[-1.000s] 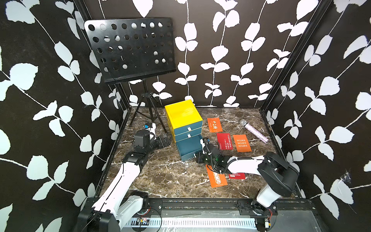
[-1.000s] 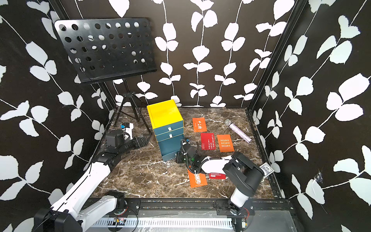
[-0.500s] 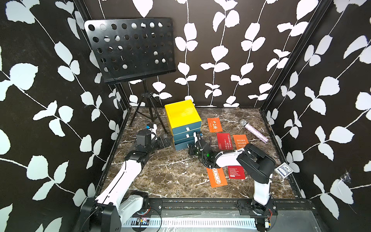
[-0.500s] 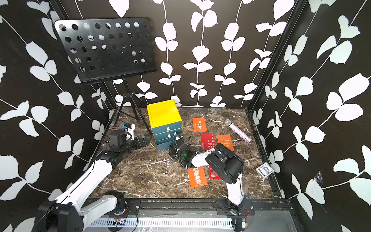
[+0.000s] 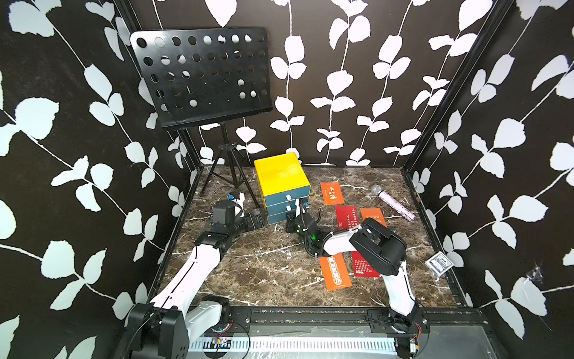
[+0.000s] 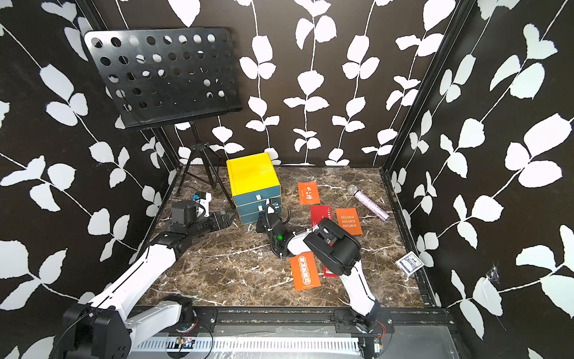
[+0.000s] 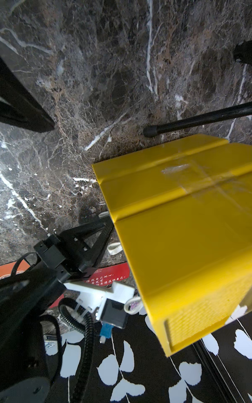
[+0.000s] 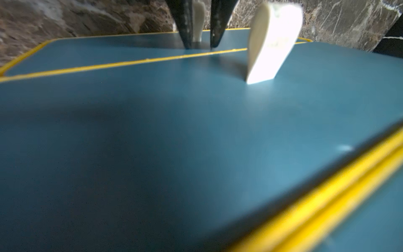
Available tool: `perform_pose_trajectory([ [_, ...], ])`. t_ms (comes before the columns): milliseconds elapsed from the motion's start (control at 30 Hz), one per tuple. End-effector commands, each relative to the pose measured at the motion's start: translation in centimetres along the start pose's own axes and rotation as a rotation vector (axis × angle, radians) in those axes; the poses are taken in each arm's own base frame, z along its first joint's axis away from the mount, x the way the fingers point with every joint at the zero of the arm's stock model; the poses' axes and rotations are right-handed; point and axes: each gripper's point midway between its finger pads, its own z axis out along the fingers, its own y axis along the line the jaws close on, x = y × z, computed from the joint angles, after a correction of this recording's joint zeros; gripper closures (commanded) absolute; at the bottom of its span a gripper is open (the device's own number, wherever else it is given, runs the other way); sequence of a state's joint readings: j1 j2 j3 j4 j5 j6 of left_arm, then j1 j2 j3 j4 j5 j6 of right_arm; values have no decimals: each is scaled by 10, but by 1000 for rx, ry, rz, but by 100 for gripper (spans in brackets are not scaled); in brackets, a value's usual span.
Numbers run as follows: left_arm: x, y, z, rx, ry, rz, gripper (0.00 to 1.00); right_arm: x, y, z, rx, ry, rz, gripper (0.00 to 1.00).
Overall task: Take the postcards out of the drawer
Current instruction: Close the drawer of the storage box.
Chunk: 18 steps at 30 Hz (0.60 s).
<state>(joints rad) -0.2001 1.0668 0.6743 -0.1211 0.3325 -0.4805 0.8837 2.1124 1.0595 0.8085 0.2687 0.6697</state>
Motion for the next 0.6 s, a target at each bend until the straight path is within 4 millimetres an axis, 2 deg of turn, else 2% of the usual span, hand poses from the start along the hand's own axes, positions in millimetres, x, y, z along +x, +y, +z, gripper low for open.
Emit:
perform_pose_trajectory([
  [0, -7, -4, -7, 6, -26, 22, 1, -25, 14, -2, -36, -103, 40, 81],
  [167, -6, 4, -10, -37, -34, 7, 1, -33, 3, -27, 0, -102, 9, 75],
  [333, -4, 29, -12, -165, -45, -17, 1, -40, -11, -64, 6, -96, 6, 67],
  [467, -5, 46, -15, -251, -70, -13, 1, -43, -41, -92, 73, -28, -4, 58],
  [533, -9, 53, -17, -293, -88, 9, 1, -41, -70, -107, 162, 46, -14, 54],
  [567, -11, 57, -18, -314, -96, 22, 1, -49, -80, -118, 199, 55, -15, 52],
])
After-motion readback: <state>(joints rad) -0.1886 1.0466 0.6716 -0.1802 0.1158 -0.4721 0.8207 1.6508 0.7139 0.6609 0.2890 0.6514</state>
